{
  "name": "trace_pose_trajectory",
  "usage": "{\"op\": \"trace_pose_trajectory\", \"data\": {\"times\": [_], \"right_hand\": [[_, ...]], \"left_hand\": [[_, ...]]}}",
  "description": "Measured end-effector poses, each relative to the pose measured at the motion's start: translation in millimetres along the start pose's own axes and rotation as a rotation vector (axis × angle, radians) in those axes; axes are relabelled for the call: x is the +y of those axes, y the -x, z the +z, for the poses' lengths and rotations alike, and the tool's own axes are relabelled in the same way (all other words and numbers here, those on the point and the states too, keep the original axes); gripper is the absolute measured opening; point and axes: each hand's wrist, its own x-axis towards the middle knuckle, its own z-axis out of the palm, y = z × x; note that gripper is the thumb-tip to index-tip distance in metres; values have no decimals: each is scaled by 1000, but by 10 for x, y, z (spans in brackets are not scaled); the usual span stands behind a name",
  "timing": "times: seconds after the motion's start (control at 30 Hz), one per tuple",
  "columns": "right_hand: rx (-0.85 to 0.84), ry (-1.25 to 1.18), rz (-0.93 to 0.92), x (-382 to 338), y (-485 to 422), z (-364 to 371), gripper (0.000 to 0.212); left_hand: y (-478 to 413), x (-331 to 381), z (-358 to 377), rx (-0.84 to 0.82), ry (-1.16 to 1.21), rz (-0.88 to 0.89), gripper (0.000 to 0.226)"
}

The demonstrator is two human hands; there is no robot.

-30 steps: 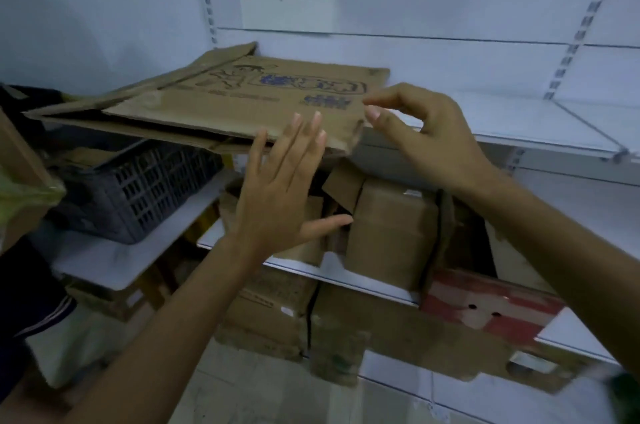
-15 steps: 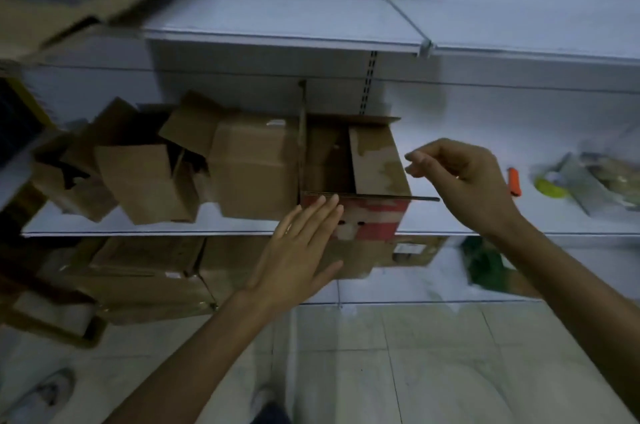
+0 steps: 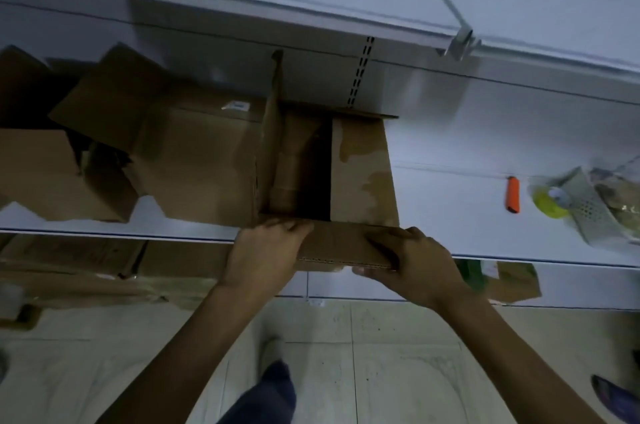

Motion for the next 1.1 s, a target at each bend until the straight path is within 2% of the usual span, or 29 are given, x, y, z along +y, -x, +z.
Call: {"op": "trace_pose_trajectory", "data": {"times": [0.07,0.13,0.23,0.3,0.37,0.4,0.43,0.47,0.57,0.63,0.7,0.77,0.9,1.0,1.1], "right_hand": [[-131,33,-21,37,-132,-154,77],[-377,-15,-36,53,-327,-355,77],[-690,-223,-141,36,-647,-568,74],[-737,-500,-231,-24,-855,-590,56],[-656,-836,-214,-113,-1070,-482,36],[-575,-884,-221,-143,-1191,-376,33],[-486,-807,-267,-147,-1318,-248,34],[-418,-622,-352,-127,-1444,-119,37],[-267,82,-637,90,-1672,255,44],[-116,181,-760,257,-1717,355,51],[60,106,-860,380,-1690,348,56],[253,-9,-924,521,-1660,282,51],[536,-284,-992,936,-1558,-43,43],[635,-412,-1052,1171,-1422,-308,42],[705,-512,-1062,1267,-1253,-608,41]], "left_hand": [[-42,-18,57,-31,-7,4,54],[-86,-37,49,-32,0,18,53],[-139,-55,-30,11,0,47,47],[-179,-69,-76,18,17,60,38],[-210,-73,-95,-6,40,29,36],[-209,-73,-88,-22,42,9,36],[-207,-69,-83,-34,44,-15,36],[-207,-60,-88,-43,52,-48,37],[-206,22,-120,-47,38,-169,46],[-191,155,-114,-62,-19,-266,59],[-174,335,-56,-64,-35,-325,65],[-167,511,10,-65,-34,-360,66],[-182,814,56,-36,-101,-489,55],[-127,1050,45,14,-82,-527,54],[0,1237,-55,78,66,-604,54]]}}
